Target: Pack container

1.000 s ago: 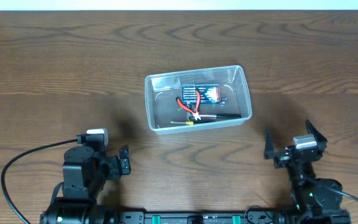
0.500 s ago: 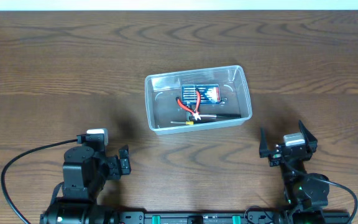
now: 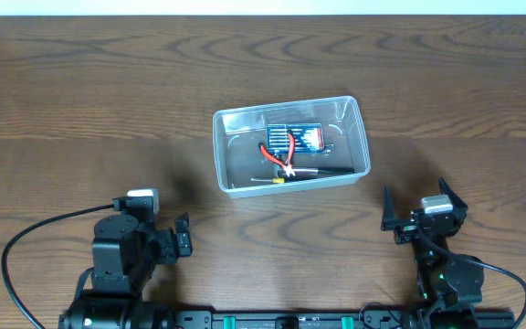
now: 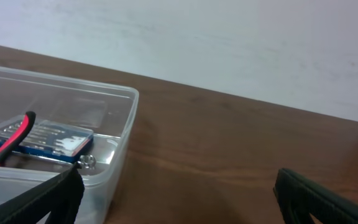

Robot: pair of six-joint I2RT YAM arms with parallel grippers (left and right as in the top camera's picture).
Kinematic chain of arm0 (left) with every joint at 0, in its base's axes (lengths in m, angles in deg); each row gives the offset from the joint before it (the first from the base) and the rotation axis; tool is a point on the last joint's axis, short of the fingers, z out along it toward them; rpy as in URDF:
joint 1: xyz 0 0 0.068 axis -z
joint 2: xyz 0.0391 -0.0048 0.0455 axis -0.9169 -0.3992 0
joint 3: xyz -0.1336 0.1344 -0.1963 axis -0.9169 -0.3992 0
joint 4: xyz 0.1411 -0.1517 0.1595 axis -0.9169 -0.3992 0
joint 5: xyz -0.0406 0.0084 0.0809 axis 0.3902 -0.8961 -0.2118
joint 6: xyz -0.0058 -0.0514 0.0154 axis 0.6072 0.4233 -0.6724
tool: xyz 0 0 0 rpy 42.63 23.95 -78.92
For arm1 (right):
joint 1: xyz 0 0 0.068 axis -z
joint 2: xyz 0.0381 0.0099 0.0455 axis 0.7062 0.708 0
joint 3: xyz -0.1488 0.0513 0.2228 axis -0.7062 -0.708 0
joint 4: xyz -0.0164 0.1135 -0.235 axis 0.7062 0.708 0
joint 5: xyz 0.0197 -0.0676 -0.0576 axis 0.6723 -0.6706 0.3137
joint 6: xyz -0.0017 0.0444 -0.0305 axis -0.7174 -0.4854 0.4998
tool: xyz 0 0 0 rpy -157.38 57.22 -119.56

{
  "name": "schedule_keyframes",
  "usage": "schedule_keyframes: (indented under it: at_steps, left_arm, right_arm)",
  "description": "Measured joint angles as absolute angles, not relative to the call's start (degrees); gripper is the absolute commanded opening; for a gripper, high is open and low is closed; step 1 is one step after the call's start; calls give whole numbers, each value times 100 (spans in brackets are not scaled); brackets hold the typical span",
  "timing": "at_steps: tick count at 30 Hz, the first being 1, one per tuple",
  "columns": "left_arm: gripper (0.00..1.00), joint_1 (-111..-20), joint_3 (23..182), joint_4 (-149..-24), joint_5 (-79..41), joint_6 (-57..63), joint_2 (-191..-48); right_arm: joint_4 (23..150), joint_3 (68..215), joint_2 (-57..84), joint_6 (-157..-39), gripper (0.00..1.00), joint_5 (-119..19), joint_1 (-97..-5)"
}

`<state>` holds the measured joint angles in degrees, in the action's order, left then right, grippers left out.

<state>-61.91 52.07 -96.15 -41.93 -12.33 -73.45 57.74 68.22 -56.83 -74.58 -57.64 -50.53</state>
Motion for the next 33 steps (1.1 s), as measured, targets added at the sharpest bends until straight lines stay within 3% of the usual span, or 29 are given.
schedule_keyframes:
  at_steps: [19,33]
  left_arm:
    - [98,-6191,5203,-9626,-4208,-1241,-6802]
    - [98,-6191,3098,-5862,-4221,-2620,-4938]
  right_arm:
    - [5772,6820,-5683,-7475,99,-5766,-5053]
    - [5769,6820,-5683,-7475,99,-5768,-5053]
